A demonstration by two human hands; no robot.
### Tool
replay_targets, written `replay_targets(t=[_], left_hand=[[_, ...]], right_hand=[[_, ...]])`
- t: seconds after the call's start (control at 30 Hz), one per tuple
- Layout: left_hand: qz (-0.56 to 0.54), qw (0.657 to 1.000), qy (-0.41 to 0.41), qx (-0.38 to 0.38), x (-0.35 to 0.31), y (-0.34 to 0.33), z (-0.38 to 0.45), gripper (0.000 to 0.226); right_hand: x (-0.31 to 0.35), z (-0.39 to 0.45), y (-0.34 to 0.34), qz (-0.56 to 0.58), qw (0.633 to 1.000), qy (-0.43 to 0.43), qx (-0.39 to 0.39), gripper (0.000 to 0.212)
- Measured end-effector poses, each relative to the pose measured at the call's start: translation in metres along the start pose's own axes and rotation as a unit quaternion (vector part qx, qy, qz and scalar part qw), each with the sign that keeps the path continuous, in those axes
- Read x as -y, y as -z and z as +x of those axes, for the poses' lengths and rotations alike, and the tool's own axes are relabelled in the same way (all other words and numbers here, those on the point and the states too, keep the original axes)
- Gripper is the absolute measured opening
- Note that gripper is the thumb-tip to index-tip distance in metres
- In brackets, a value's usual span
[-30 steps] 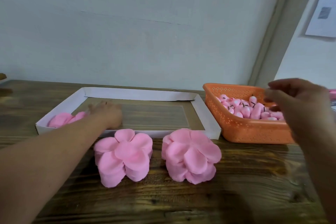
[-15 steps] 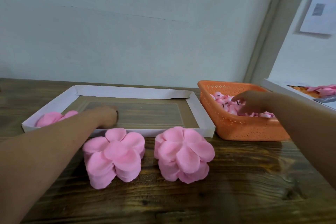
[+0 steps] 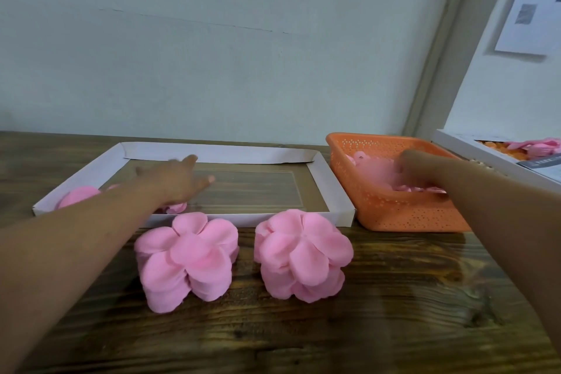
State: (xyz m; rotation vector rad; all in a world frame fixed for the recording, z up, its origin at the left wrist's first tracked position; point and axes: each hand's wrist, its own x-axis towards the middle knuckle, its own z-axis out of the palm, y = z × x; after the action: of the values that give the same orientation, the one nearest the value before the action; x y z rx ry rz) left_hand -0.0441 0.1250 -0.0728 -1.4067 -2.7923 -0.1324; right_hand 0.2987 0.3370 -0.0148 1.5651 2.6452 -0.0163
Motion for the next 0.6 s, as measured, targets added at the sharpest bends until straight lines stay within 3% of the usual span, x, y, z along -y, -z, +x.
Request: replay_targets(t=[0.07,0.13,0.2,0.27,0.4,0.6], left_hand=[[-0.006,0.994,-0.047,-0.101,-0.018,0.019,-0.011,0.056],[-0.092,0.971,-0.171,-0.136,-0.046,0.034,-0.025,0.043],[-0.147,0.94,-0.305,-0.037,-0.076,0.043,-0.046,0.038],[-0.128,0.915,-0.379,0.058,-0.096,0.044,-0.062,0.04],[-0.087,0.904,-0.407,0.1,-0.109,0.037,-0.076,0.035],[-0.087,0.912,-0.399,0.048,-0.111,0.033,-0.083,0.019]], right_hand=[[-0.006,0.003,0.0,0.015,0.998,0.009,-0.054,0.014],[-0.01,0.007,0.0,0.052,0.992,0.021,-0.116,0.013],[-0.014,0.009,-0.002,0.104,0.983,0.028,-0.151,0.011],[-0.016,0.008,-0.004,0.172,0.97,0.033,-0.167,0.007],[-0.02,0.003,-0.003,0.232,0.958,0.052,-0.16,0.01],[-0.028,-0.004,-0.004,0.266,0.951,0.022,-0.154,0.009]])
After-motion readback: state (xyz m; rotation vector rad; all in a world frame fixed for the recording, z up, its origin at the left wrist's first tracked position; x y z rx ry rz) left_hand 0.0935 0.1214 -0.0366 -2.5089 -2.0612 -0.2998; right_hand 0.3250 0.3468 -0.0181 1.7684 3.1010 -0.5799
